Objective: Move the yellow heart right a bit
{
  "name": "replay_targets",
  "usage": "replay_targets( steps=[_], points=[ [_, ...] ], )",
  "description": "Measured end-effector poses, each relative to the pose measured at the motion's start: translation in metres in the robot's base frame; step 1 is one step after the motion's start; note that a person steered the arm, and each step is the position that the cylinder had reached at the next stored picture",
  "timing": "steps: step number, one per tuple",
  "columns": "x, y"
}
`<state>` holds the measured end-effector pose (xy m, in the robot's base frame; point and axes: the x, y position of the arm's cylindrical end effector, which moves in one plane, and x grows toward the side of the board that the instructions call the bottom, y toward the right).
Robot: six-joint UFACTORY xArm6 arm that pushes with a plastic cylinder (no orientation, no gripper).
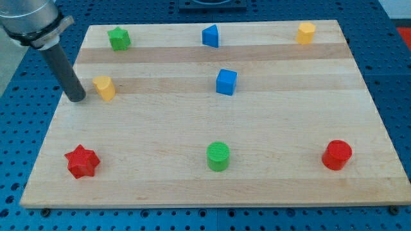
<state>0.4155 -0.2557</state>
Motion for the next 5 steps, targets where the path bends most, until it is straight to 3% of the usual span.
replay_targets(
  steps=[2,5],
  points=[
    [-0.022,0.047],
    [-0.061,0.060]
  ],
)
